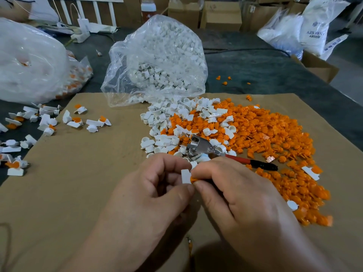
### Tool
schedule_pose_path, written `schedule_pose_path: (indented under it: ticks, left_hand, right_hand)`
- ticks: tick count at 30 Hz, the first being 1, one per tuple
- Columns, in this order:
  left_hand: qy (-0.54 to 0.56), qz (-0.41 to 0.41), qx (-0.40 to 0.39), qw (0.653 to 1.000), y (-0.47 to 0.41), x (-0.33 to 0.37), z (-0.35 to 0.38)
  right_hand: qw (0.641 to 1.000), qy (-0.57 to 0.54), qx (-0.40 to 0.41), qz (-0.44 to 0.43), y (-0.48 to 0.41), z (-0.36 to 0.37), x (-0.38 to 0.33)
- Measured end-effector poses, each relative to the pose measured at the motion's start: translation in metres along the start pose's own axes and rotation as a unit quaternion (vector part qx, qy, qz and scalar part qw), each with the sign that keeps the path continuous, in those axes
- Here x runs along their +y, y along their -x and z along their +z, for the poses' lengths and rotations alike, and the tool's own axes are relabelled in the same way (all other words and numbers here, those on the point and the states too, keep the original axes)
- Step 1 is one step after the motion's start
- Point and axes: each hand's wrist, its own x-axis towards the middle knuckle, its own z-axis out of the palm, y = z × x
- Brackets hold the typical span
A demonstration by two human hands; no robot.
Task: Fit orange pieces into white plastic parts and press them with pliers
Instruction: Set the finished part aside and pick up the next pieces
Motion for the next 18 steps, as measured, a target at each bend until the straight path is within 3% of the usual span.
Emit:
schedule_pose_path:
  ticks: [5,14,18]
  left_hand:
    - [-0.050,0.018,0.021,0.998,-0.0002,0.0005,-0.0018]
    - [-0.093,0.027,0.014,0.995,0.0014,0.0011,0.0004]
    - [-0.044,0.008,0.024,0.999,0.0006,-0.0007,0.0025]
  right_hand:
    - [0.999,-0.037,0.002,0.032,0.0017,0.0012,0.0006]
    - [0.999,0.002,-0.028,0.027,0.0006,-0.0018,-0.0050]
    - [1.000,0.012,-0.022,0.018,0.0012,-0.0028,-0.0052]
